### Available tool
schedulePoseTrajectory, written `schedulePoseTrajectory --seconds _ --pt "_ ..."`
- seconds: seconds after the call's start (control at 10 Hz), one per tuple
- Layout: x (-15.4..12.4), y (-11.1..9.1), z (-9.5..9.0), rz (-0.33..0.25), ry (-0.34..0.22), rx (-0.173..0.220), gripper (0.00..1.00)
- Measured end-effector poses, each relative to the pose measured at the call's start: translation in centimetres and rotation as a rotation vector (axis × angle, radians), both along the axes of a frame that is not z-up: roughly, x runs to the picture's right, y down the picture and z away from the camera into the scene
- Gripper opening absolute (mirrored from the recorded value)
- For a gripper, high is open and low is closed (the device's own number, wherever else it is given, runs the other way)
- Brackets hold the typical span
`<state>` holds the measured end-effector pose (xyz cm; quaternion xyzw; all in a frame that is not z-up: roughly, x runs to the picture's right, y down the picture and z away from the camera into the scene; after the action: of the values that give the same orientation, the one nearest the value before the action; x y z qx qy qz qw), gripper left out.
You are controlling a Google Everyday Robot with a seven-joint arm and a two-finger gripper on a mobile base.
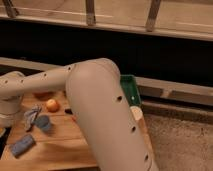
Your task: Place sponge in tray
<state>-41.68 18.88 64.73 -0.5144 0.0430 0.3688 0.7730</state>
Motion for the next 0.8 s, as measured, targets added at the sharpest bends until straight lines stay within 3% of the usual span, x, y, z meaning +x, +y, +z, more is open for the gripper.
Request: schedulePoseTrajectory --seconds 0.4,0.8 --pt "-0.1 -0.1 0.3 0.004 0.006 0.004 0.80" --pt "-1.9 0.4 3.4 -0.019 0.053 0.025 0.80"
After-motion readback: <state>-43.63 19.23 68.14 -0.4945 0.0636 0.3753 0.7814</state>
